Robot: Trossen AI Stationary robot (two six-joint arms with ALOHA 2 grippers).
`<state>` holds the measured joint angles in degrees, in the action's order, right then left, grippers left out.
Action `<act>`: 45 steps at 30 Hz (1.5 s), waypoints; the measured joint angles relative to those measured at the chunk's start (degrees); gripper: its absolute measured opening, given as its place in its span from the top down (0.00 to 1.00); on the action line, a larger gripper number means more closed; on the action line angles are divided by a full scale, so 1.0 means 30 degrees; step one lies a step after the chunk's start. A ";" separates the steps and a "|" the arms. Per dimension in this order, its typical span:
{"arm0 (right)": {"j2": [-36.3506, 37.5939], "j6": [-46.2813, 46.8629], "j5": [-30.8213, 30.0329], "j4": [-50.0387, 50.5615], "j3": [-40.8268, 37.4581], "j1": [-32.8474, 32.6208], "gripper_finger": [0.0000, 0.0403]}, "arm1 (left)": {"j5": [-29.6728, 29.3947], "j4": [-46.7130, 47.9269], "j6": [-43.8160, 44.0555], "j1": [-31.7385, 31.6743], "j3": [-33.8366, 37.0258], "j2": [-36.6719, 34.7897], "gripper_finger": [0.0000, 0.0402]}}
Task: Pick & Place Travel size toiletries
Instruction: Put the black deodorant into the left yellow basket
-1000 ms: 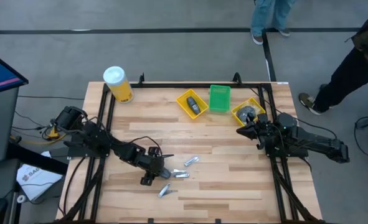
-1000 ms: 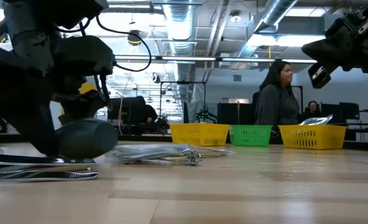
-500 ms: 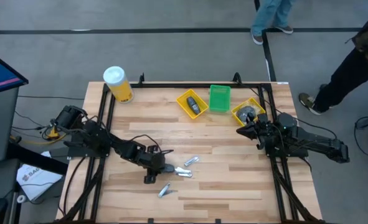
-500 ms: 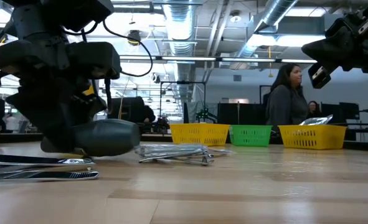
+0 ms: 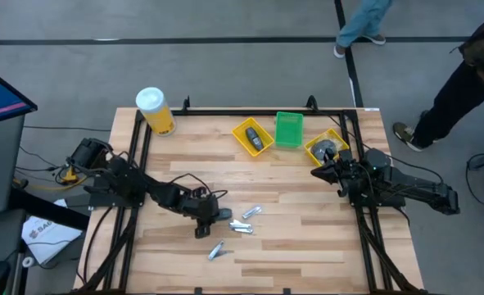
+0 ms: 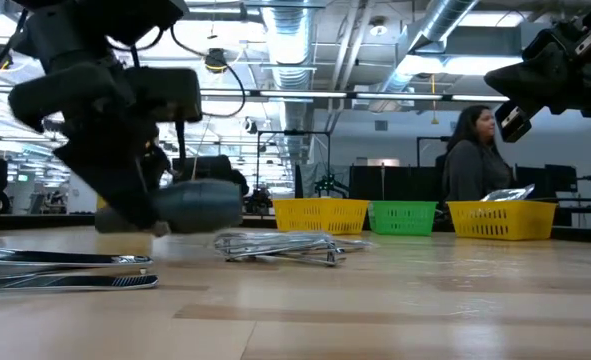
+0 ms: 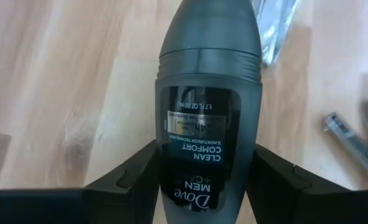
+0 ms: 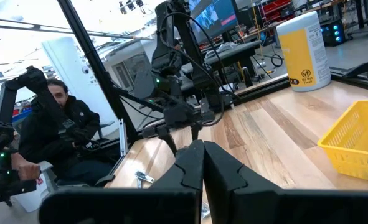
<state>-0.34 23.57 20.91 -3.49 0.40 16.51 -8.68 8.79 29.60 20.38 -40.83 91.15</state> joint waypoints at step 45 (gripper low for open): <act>0.0000 0.0000 0.0000 -0.0113 0.0003 0.0007 1.00 | -0.2590 -0.1269 0.0571 -1.1374 -1.0024 0.3821 0.53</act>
<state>-0.34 23.57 20.91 -3.83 0.41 16.53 -16.45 4.98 31.31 -13.74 -70.90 102.62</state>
